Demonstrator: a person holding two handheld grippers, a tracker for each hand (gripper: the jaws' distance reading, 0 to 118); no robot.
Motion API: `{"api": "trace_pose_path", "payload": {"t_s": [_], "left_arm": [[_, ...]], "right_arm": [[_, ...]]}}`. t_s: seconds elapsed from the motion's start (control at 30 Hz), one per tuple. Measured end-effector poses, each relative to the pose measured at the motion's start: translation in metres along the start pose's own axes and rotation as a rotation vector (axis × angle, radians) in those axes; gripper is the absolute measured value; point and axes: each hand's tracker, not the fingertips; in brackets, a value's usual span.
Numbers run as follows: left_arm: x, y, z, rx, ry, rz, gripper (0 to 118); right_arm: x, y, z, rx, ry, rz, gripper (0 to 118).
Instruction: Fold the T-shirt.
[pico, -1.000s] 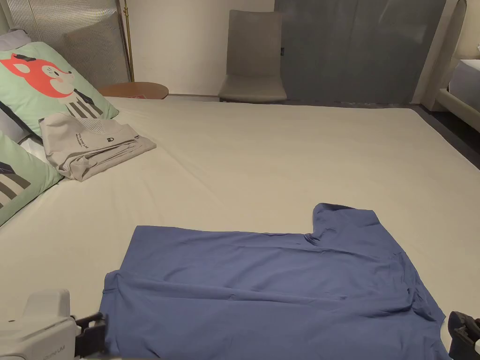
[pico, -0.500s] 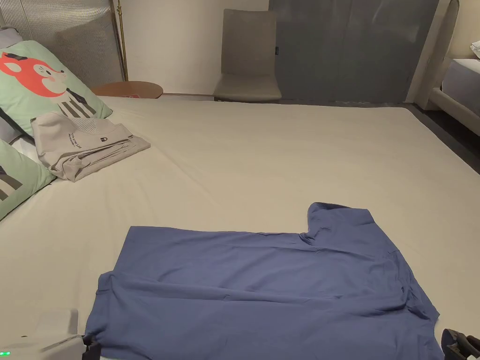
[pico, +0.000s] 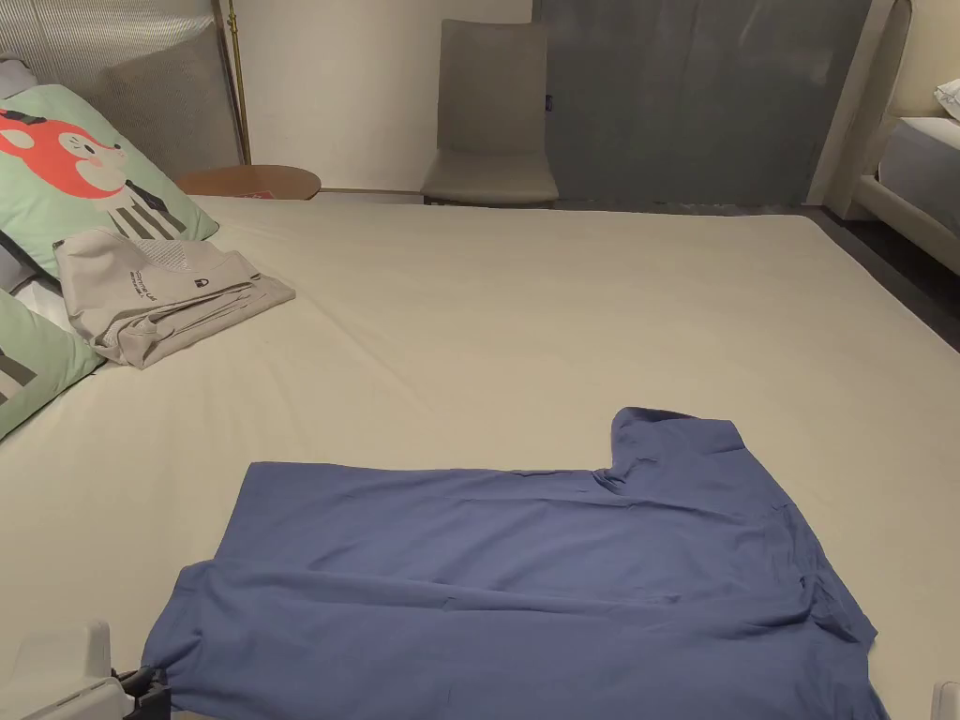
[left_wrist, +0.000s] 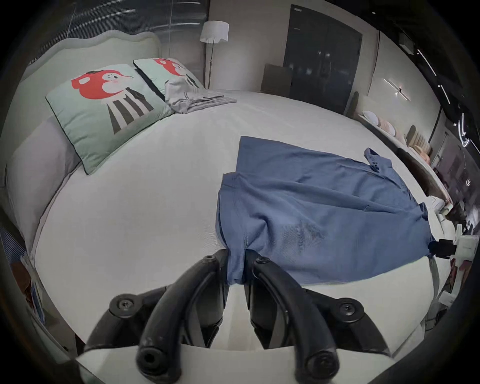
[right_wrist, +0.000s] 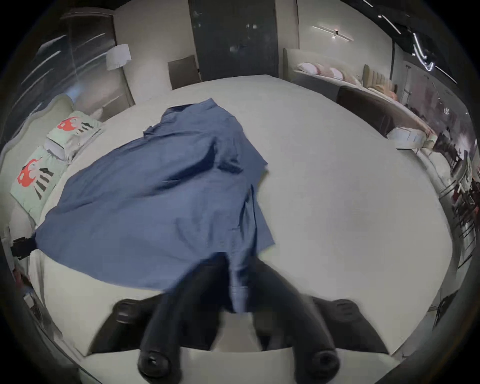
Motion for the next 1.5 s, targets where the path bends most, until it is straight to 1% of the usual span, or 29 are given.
{"api": "trace_pose_path", "payload": {"t_s": [0.03,0.07,0.13,0.27,0.37,0.47,0.63,0.77,0.87,0.9,0.93,0.97,1.0,1.03,1.07,1.13,1.2,1.23,1.27,1.3,1.33,1.37,1.4,1.43,1.5], "left_arm": [[0.000,0.001,0.002,-0.002,-0.002,0.001,9],[-0.001,0.001,0.006,-0.004,-0.010,-0.001,9],[0.000,0.003,0.015,-0.003,-0.020,-0.002,8],[-0.003,0.002,0.036,0.000,-0.029,-0.002,8],[-0.010,-0.009,0.050,-0.013,-0.021,0.003,8],[-0.021,-0.030,0.056,-0.059,-0.013,0.032,8],[-0.032,-0.068,0.052,-0.140,-0.006,0.069,8],[-0.033,-0.081,0.044,-0.159,0.003,0.084,8],[-0.031,-0.081,0.044,-0.153,0.029,0.089,12],[-0.030,-0.081,0.046,-0.150,0.069,0.065,26],[-0.029,-0.079,0.049,-0.131,0.103,0.034,43],[-0.027,-0.076,0.054,-0.086,0.124,0.013,59],[-0.026,-0.072,0.058,-0.049,0.131,0.014,79],[-0.023,-0.064,0.064,0.006,0.122,0.026,91],[-0.017,-0.055,0.071,0.066,0.101,0.036,97],[-0.002,-0.038,0.082,0.168,0.072,0.047,98],[0.013,-0.022,0.089,0.260,0.049,0.039,97],[0.021,-0.014,0.093,0.299,0.035,0.034,95],[0.029,-0.007,0.096,0.329,0.016,0.035,88],[0.034,-0.002,0.099,0.360,-0.005,0.033,64],[0.040,0.003,0.101,0.387,-0.019,0.031,37],[0.046,0.007,0.100,0.396,-0.020,0.027,10],[0.050,0.010,0.098,0.400,-0.011,0.017,1],[0.054,0.013,0.097,0.410,-0.013,0.006,1],[0.059,0.021,0.093,0.385,-0.035,-0.032,1]], "right_arm": [[-0.001,0.003,0.006,0.017,0.048,-0.013,9],[-0.002,0.006,0.013,0.016,0.021,0.002,9],[-0.007,0.014,0.031,0.052,-0.002,0.068,9],[-0.001,0.022,0.067,0.080,0.030,0.047,9],[0.004,0.017,0.090,0.084,0.015,0.061,9],[0.011,0.002,0.102,0.044,0.016,0.045,9],[0.018,-0.032,0.088,-0.074,-0.019,0.042,9],[0.020,-0.050,0.068,-0.098,-0.048,0.047,9],[0.020,-0.056,0.066,-0.075,-0.053,0.048,10],[0.022,-0.055,0.069,-0.064,-0.071,0.032,21],[0.024,-0.054,0.073,-0.035,-0.108,0.027,41],[0.025,-0.052,0.077,0.010,-0.134,0.023,65],[0.025,-0.048,0.081,0.055,-0.134,0.012,90],[0.023,-0.043,0.088,0.122,-0.117,-0.002,101],[0.021,-0.036,0.095,0.205,-0.081,-0.019,103],[0.009,-0.023,0.105,0.317,-0.058,-0.020,103],[-0.009,-0.010,0.114,0.413,-0.057,0.009,103],[-0.017,-0.005,0.117,0.454,-0.055,0.021,103],[-0.025,-0.001,0.119,0.487,-0.048,0.027,100],[-0.031,0.002,0.120,0.510,-0.035,0.029,86],[-0.037,0.006,0.119,0.534,-0.019,0.032,66],[-0.043,0.009,0.119,0.533,-0.018,0.035,40],[-0.048,0.012,0.117,0.534,-0.012,0.039,11],[-0.053,0.015,0.116,0.537,-0.011,0.044,3],[-0.058,0.019,0.110,0.539,-0.001,0.052,1]]}}
